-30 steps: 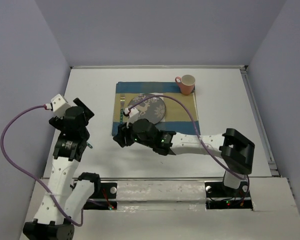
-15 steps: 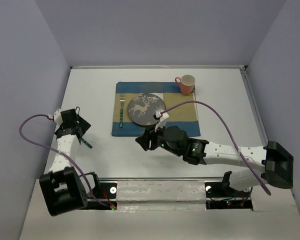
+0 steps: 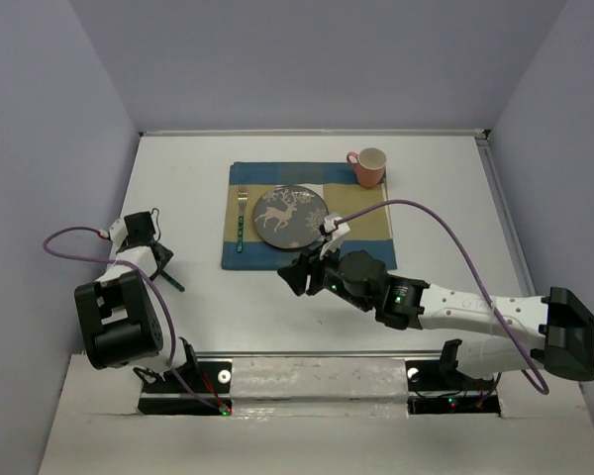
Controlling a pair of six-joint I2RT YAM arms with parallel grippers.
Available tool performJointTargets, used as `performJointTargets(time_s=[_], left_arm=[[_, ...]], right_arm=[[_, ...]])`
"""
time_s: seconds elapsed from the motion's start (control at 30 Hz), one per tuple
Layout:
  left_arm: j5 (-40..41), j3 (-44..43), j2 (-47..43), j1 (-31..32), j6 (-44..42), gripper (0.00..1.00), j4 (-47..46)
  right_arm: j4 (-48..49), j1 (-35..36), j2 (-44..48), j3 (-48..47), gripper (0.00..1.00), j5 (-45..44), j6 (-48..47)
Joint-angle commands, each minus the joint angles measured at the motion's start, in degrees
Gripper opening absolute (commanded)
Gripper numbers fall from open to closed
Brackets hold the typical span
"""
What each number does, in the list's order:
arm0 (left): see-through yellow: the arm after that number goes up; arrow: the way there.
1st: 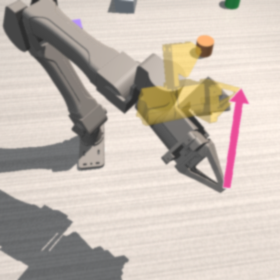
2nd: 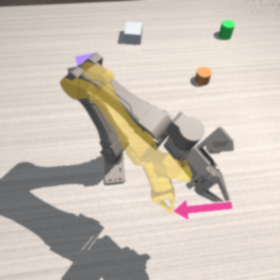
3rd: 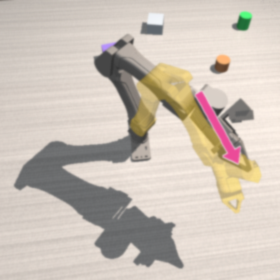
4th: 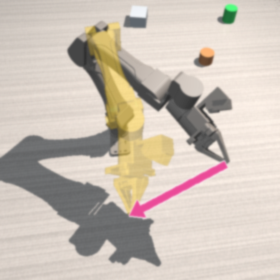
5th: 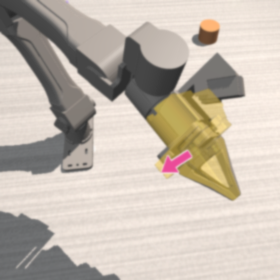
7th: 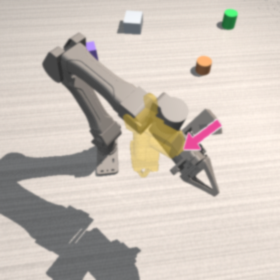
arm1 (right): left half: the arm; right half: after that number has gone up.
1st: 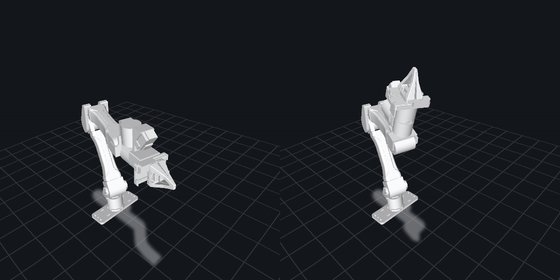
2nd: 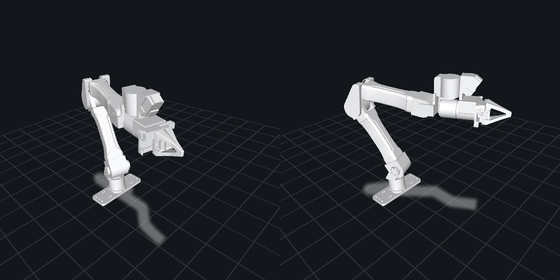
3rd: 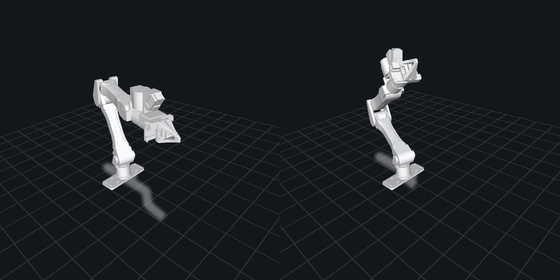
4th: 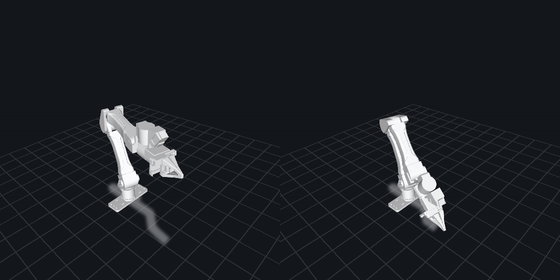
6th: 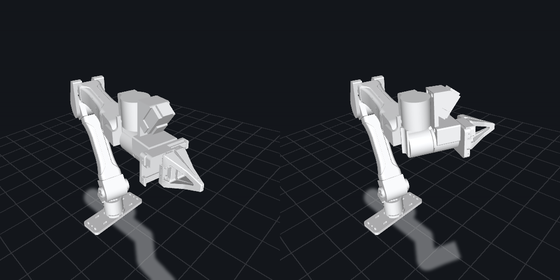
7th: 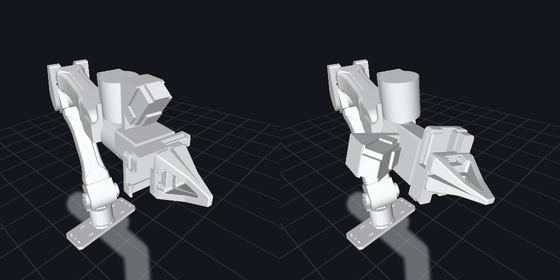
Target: Set the dinner table for one person
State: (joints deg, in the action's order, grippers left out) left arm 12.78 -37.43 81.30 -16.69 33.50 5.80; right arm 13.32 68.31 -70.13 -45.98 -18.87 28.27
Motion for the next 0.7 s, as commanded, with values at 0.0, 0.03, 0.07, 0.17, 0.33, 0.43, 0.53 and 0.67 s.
performJointTargets(time_s=[0.0, 0.03, 0.07, 0.17, 0.33, 0.43, 0.53, 0.67], left_arm=[[1.28, 0.51, 1.15, -0.36, 2.27, 0.43, 0.18], [1.46, 0.69, 1.23, -0.36, 2.62, 0.32, 0.17], [1.72, 1.04, 1.15, -0.36, 2.80, 0.29, 0.26], [1.73, 1.66, 1.06, -0.36, 3.68, 0.12, 0.18], [0.32, 1.31, -0.43, -0.45, 2.54, 0.00, -0.53], [-1.78, -1.05, -4.73, -0.01, 0.79, 0.00, -0.36], [-3.28, -5.17, -10.71, 2.35, -0.18, 0.00, 0.78], [1.45, -14.39, -14.59, 13.93, -2.47, 0.00, 4.38]], right_arm=[[1.71, 0.15, 1.31, 0.10, 0.53, -1.34, -0.76], [1.71, 0.15, 2.01, 0.36, 0.53, -1.52, -0.85], [1.71, 0.15, 2.53, 0.53, 0.53, -2.04, -1.11], [1.62, 0.15, 4.91, 1.41, 0.53, -3.44, -1.55], [0.05, 0.15, 8.69, 3.35, 0.54, -5.56, -1.99], [-3.64, 0.15, 10.01, 3.87, 0.62, -9.06, -1.91], [-7.68, 0.15, 11.41, 4.05, 0.86, -12.31, -2.34], [-14.62, -1.08, 12.91, 3.70, 0.88, -16.88, -1.82]])
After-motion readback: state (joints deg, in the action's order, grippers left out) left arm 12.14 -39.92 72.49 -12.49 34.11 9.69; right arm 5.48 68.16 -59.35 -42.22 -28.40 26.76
